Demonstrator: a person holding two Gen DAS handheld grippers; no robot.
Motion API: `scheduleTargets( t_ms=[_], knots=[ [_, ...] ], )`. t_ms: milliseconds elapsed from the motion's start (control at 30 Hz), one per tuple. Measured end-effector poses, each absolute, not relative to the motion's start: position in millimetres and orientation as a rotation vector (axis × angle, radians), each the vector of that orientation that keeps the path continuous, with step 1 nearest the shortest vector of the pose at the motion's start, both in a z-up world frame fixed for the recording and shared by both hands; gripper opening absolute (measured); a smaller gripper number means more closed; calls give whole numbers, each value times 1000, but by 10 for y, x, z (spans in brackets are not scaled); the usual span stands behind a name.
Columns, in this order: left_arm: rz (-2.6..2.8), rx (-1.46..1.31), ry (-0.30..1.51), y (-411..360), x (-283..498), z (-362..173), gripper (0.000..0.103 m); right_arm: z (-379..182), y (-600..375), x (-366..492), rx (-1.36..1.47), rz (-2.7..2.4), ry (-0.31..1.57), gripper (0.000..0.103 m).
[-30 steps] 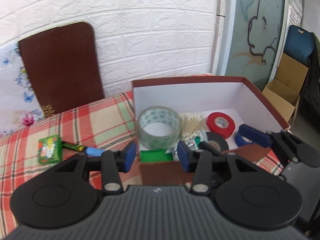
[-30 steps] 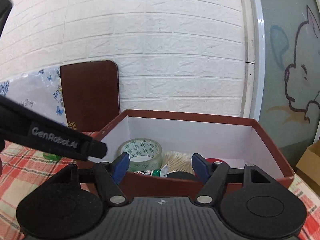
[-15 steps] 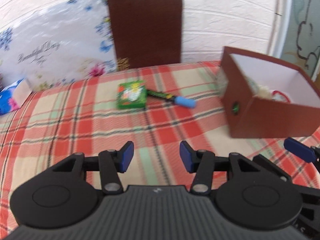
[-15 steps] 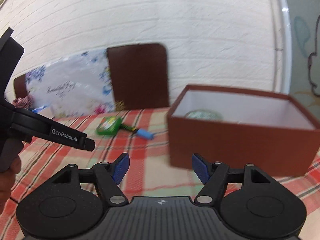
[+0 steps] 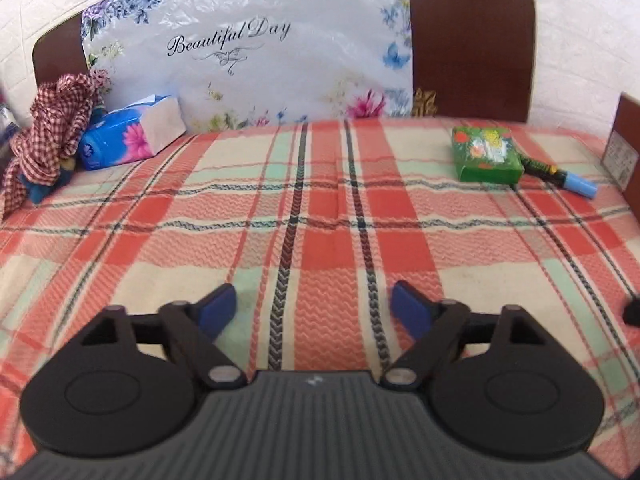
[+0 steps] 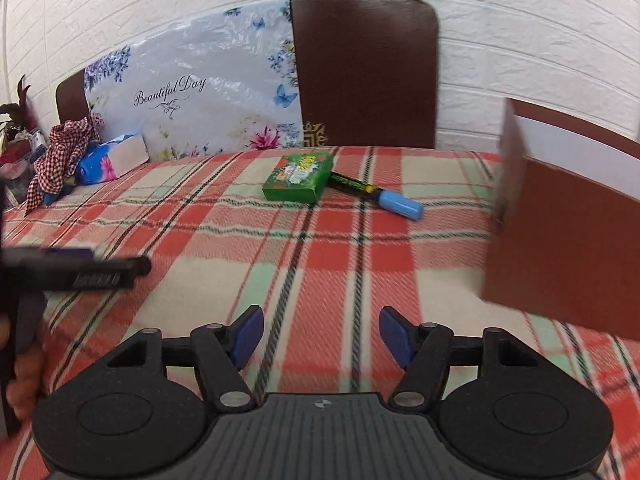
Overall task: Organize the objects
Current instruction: 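Withdraw the right gripper and move it to the green packet, then grasp the small green packet with the right gripper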
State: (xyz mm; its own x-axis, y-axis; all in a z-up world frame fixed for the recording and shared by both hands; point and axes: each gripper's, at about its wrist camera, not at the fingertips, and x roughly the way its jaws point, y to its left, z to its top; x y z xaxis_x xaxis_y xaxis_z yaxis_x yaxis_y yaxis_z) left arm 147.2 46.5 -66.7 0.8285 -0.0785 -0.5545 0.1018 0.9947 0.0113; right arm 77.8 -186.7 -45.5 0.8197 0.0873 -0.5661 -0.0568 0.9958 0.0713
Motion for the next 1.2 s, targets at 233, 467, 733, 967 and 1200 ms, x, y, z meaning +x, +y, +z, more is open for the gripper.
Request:
scheduleTargets(
  t_ms=[233, 467, 733, 967, 1200],
  knots=[
    [-115, -13, 583, 523, 1528, -680, 89, -390, -1734, 1703, 141, 108, 559, 62],
    [-119, -28, 584, 531, 1539, -708, 90, -526, -1931, 2413, 380, 104, 596, 64],
    [-115, -15, 589, 506, 1556, -712, 91, -468, -2060, 2163, 424, 189, 603, 26],
    [-106, 11, 593, 472, 1557, -710, 92, -403, -2249, 804, 496, 227, 623, 19],
    [-100, 53, 609, 423, 1553, -681, 93, -479, -2820, -178, 504, -4, 680, 47]
  ],
)
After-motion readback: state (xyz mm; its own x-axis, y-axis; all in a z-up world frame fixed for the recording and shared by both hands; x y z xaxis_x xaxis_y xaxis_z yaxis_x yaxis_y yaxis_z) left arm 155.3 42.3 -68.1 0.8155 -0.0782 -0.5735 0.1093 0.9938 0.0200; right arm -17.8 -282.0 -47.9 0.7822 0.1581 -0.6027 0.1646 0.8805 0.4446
